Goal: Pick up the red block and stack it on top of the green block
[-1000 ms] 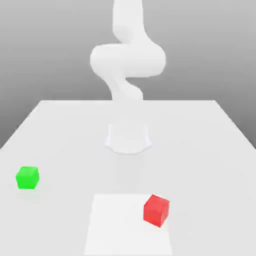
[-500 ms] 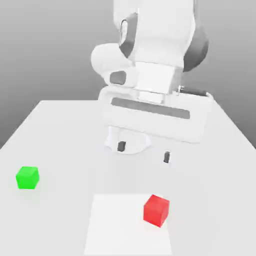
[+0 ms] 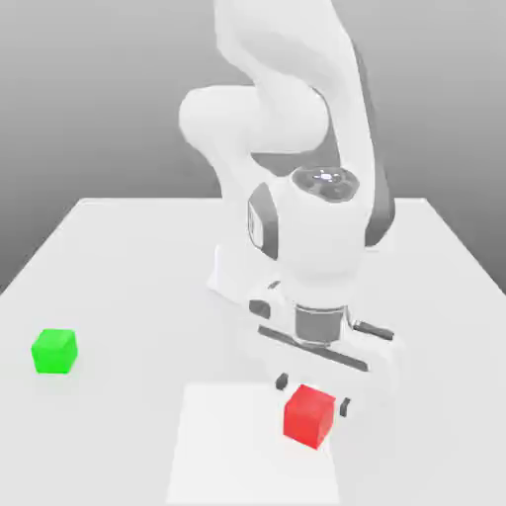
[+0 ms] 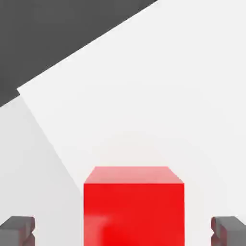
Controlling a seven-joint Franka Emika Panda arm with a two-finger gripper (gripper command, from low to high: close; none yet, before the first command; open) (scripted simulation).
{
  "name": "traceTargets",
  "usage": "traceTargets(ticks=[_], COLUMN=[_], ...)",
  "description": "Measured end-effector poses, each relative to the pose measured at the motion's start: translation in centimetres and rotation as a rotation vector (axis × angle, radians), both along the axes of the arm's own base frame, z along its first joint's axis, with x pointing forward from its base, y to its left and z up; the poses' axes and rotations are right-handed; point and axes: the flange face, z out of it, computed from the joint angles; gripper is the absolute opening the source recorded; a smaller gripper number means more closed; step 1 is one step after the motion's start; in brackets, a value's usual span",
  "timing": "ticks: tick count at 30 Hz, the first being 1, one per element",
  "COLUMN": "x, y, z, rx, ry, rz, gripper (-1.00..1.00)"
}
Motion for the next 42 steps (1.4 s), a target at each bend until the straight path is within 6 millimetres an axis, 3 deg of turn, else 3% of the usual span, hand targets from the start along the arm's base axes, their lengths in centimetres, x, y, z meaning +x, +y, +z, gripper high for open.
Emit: traceTargets(ticks=[2, 3, 10, 21, 26, 31, 36, 42], x=[-0.3, -0.3, -0.3, -0.3, 0.2, -1.5, -5.5, -12.7], y=[-0.1, -0.1, -0.1, 0.0, -9.2, -18.9, -27.8, -36.5], z=[-1.4, -1.8, -1.7, 4.3, 5.2, 6.0, 6.8, 8.0], rx=[-0.003, -0.004, -0.003, -0.003, -0.012, -0.016, -0.014, -0.003], ry=[0.005, 0.006, 0.004, 0.003, 0.011, 0.015, 0.015, 0.011], rz=[0.002, 0.003, 0.003, 0.004, -0.417, -0.911, -1.407, -1.993], gripper=[0.00, -1.00, -1.00, -1.00, -1.00, -1.00, -1.00, -1.00])
